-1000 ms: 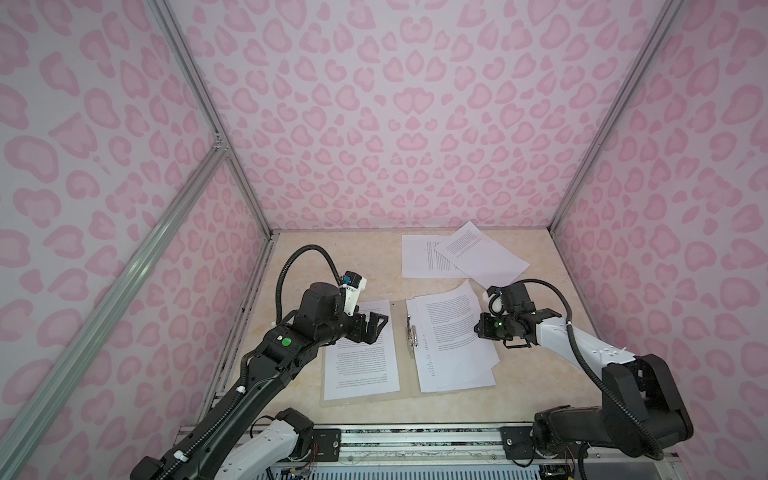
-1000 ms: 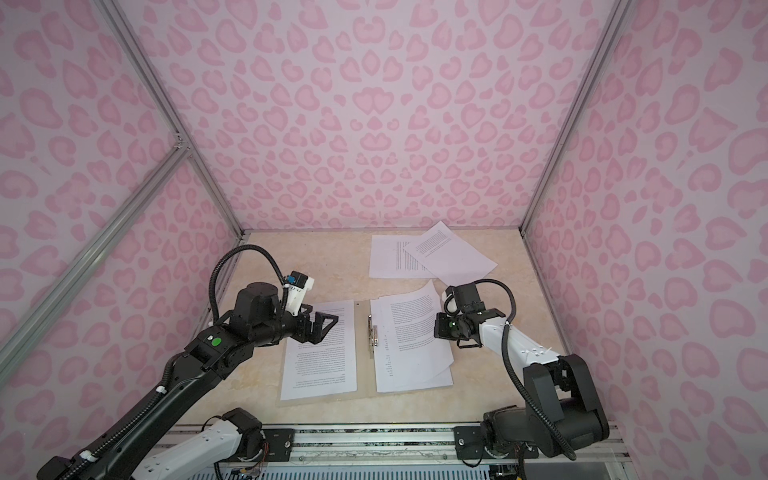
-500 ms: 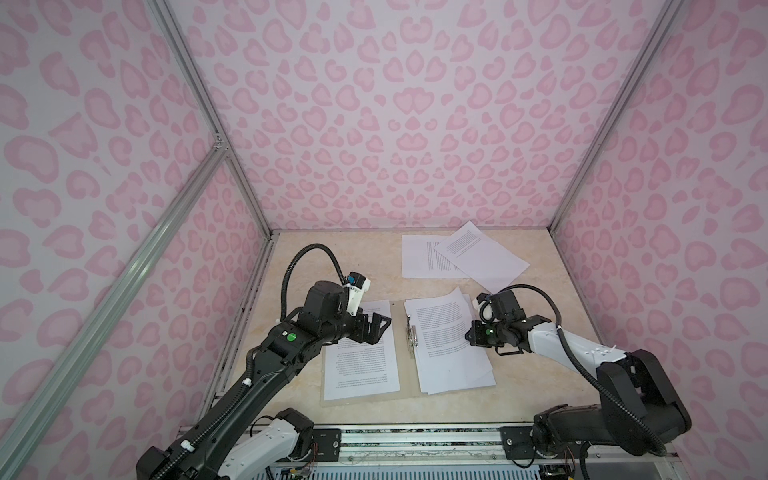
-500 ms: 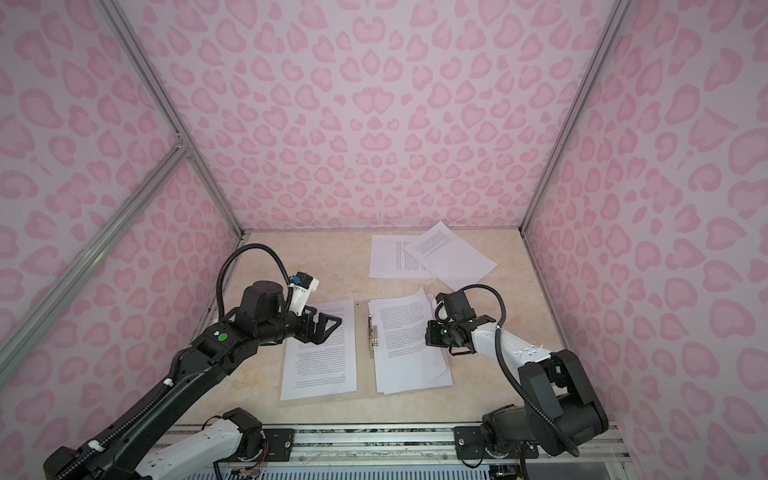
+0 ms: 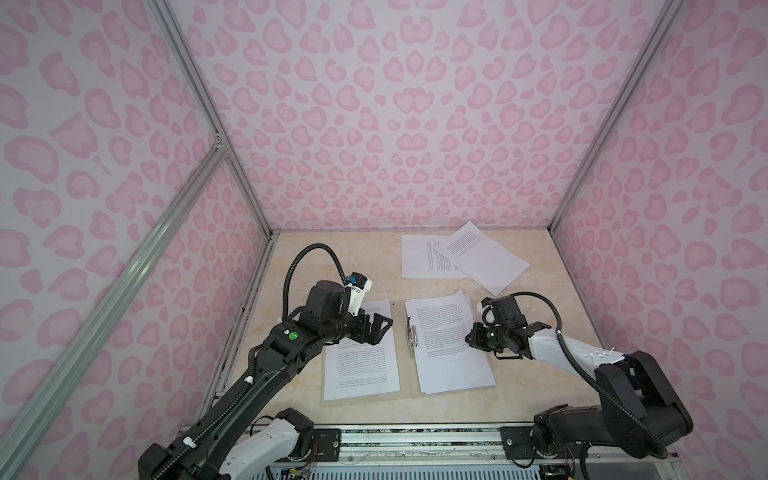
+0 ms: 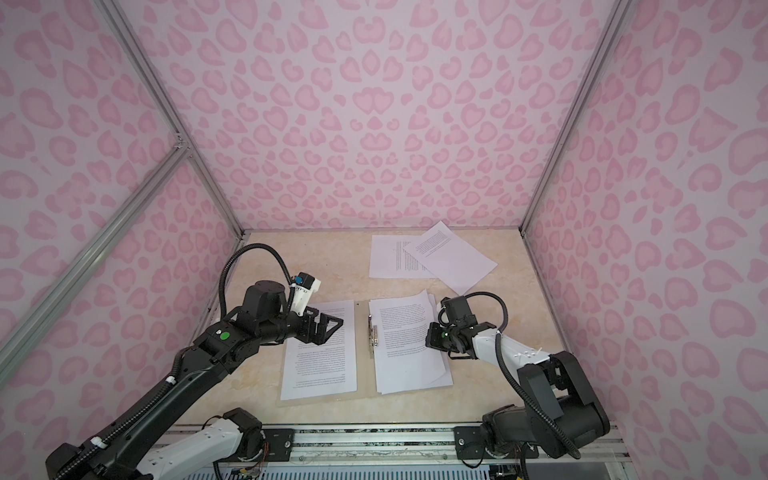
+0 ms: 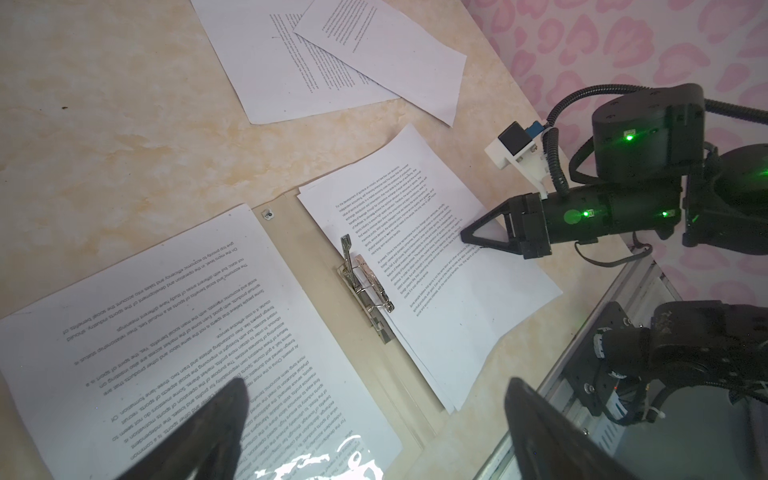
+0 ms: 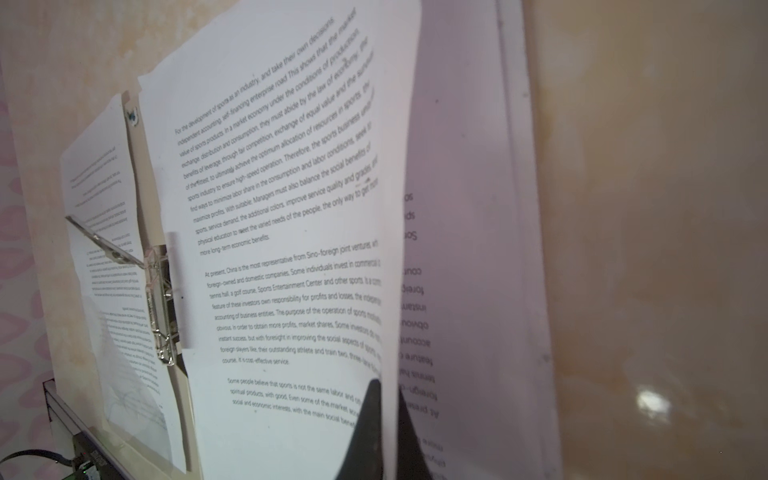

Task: Put the files into the folder
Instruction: 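Hold the text sheet flat on the folder with the right gripper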

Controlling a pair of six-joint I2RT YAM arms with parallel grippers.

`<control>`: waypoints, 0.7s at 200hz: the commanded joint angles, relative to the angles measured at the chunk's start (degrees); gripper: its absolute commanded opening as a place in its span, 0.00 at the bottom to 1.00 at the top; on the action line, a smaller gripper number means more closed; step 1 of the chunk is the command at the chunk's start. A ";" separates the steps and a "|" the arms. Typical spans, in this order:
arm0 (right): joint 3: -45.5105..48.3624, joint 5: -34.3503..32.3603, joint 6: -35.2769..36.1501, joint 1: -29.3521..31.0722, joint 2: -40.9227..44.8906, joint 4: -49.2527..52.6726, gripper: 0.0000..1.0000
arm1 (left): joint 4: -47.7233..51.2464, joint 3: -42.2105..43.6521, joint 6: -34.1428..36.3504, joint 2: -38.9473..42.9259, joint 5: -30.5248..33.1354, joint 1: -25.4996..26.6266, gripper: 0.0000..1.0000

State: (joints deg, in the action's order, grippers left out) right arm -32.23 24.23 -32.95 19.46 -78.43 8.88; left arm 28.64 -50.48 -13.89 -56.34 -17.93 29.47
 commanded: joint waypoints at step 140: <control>0.81 0.43 -3.05 1.95 -1.09 -3.88 0.00 | -0.77 -0.06 -0.95 -0.57 -1.48 0.01 0.97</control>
State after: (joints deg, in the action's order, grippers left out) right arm -31.20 24.67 -36.77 21.04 -78.81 5.52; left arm 28.62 -50.48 -14.90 -56.77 -19.07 29.47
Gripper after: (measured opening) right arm 0.047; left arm 0.973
